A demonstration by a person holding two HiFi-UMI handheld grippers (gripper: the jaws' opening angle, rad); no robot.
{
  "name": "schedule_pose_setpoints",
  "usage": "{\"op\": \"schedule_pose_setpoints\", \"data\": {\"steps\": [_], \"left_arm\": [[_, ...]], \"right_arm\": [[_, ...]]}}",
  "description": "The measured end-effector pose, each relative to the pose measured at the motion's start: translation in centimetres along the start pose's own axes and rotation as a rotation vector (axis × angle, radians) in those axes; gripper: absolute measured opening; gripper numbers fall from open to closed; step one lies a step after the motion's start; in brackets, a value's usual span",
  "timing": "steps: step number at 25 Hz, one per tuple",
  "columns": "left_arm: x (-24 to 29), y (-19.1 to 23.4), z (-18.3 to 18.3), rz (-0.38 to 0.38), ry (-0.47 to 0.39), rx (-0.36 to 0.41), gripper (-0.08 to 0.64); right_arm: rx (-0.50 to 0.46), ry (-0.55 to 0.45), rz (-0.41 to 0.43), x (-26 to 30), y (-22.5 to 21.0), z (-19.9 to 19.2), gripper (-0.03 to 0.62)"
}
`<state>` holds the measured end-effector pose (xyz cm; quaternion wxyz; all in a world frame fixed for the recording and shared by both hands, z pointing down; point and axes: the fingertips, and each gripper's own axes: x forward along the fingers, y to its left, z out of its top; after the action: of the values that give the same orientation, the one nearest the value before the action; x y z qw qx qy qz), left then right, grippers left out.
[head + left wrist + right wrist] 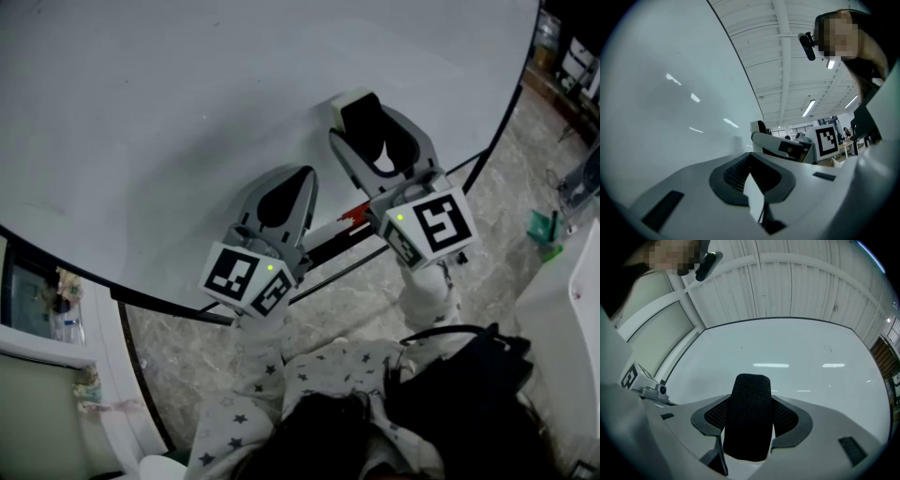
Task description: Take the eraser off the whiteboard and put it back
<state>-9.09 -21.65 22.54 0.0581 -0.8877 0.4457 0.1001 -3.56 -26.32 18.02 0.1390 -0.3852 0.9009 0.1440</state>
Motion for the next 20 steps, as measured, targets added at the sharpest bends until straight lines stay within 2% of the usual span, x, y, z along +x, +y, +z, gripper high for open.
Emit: {"op": "schedule_pose_setpoints", "data": {"steps": [11, 20], "left_arm": [[0.8, 0.9, 0.7, 0.011, -0.017, -0.011, 0.001], [0.6, 1.8, 0.7, 0.027, -0.014, -0.013, 0.002]], "right_arm": [[-0.106, -0.008, -0.08, 2.2, -0.8, 0.5, 0.264], [-0.122, 0.024, -0.111, 2.5, -1.3, -0.7, 0.264]]}}
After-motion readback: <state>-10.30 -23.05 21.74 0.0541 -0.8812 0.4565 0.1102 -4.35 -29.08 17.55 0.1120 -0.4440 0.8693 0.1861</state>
